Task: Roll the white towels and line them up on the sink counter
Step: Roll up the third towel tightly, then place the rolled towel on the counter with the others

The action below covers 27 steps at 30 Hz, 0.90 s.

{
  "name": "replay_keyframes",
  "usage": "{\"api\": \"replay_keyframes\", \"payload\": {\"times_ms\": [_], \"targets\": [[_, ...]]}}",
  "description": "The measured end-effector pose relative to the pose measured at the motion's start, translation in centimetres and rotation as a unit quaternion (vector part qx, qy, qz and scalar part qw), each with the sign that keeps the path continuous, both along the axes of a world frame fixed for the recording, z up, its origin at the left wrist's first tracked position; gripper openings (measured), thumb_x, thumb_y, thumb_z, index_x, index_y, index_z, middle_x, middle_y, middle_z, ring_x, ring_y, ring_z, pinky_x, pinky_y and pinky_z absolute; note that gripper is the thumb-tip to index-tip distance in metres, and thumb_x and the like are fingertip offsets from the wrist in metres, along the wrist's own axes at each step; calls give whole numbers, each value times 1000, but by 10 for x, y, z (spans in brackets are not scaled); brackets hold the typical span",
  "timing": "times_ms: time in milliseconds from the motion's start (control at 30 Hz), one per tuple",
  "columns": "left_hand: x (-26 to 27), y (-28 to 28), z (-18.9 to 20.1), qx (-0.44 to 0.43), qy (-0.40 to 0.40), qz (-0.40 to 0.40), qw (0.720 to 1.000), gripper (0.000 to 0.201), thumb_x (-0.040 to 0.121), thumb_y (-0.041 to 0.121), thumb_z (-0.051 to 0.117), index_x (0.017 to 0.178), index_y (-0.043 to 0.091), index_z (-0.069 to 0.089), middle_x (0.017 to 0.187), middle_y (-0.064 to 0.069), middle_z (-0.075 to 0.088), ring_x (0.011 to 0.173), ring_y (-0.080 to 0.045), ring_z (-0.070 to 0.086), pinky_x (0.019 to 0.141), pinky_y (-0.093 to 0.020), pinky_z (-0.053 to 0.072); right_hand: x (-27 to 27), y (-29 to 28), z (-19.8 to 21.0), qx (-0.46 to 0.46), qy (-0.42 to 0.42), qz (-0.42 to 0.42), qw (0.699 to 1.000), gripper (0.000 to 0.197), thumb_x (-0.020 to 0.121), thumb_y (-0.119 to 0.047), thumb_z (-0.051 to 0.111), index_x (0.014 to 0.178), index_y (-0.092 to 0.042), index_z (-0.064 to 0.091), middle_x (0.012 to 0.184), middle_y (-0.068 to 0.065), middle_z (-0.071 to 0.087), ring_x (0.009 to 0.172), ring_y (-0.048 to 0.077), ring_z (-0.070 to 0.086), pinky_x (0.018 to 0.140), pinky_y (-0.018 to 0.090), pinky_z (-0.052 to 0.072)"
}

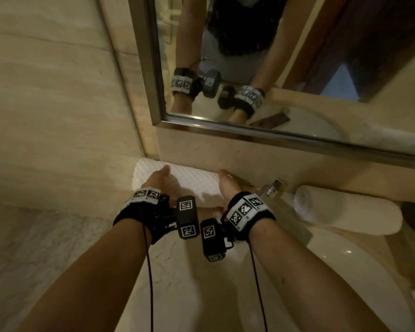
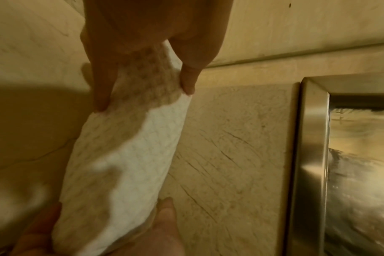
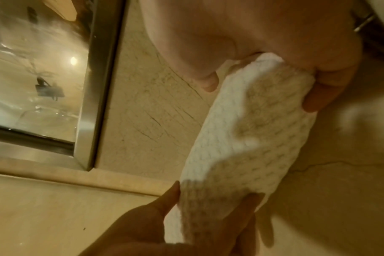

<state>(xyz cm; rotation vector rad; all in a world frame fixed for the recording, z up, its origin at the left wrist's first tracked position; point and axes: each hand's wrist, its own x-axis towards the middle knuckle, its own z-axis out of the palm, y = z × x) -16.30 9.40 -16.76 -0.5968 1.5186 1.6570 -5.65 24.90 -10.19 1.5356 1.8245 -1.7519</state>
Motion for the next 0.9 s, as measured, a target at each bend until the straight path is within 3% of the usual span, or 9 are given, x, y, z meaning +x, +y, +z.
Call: {"api": "replay_keyframes", "payload": {"times_ms": [100, 167, 233, 333, 400, 467, 633, 767, 900], "targets": [[18, 8, 47, 4, -31, 0, 1000, 48, 88, 46, 58, 131, 26, 52, 130, -2, 58, 119, -38, 56, 101, -40, 44, 1, -7, 18, -14, -4, 16, 1000, 67, 82, -51, 53, 136, -11, 50, 140, 9, 49, 124, 32, 49, 101, 38, 40], [24, 11, 57, 15, -47, 8, 999, 15, 92, 44, 52, 85, 33, 57, 76, 6, 71, 68, -34, 68, 73, -30, 50, 3, -11, 29, 6, -10, 42, 999, 57, 80, -34, 63, 128, -6, 54, 131, 8, 53, 120, 30, 51, 95, 35, 41], [24, 6, 54, -8, -41, 13, 999, 51, 94, 41, 52, 50, 17, 42, 38, 2, 44, 34, -19, 43, 49, -24, 37, 3, -15, 30, 21, -32, 60, 997, 75, 65, -33, 68, 132, -4, 50, 139, 12, 48, 122, 32, 49, 98, 39, 43], [28, -2, 63, -20, -15, -19, 1000, 47, 91, 40, 57, 54, 13, 48, 56, -6, 53, 47, -17, 49, 57, -24, 45, 9, -17, 25, 18, -39, 35, 998, 101, 57, -37, 67, 146, -7, 31, 149, 14, 35, 132, 34, 39, 105, 44, 40], [31, -4, 75, -40, -7, -3, 999, 37, 83, 43, 66, 93, 8, 60, 96, -12, 62, 82, -27, 60, 81, -36, 49, 16, -19, 29, 21, -32, 3, 999, 104, 66, -36, 71, 149, -6, 17, 150, 16, 31, 135, 35, 35, 107, 47, 38], [33, -5, 77, -59, 0, 4, 998, 64, 75, 47, 72, 123, 7, 56, 119, -12, 60, 102, -31, 59, 94, -41, 47, 21, -18, 28, 32, -31, -10, 999, 103, 71, -35, 72, 150, -6, 12, 150, 16, 30, 135, 36, 35, 108, 47, 37], [56, 0, 100, -119, 55, -79, 988, 41, 86, 37, 62, 112, 8, 49, 97, -16, 55, 78, -28, 52, 83, -34, 44, 30, -23, 44, 50, -5, 26, 998, 84, 74, -33, 68, 144, -4, 32, 145, 16, 42, 130, 34, 43, 105, 45, 41], [81, 2, 109, -217, 154, -198, 943, 71, 77, 9, 73, 138, 19, 38, 137, -13, 44, 112, -33, 51, 93, -40, 44, 52, -25, 66, 47, 27, 54, 997, 61, 85, -25, 62, 137, -1, 44, 141, 14, 48, 125, 32, 49, 105, 41, 42], [112, 15, 148, -121, 148, -147, 970, 56, 89, 13, 58, 140, 13, 36, 122, -21, 50, 107, -35, 52, 77, -32, 44, 86, -27, 90, 4, 78, 47, 996, 48, 93, -14, 56, 137, 1, 47, 131, 17, 56, 98, 21, 64, 83, 30, 54]]}}
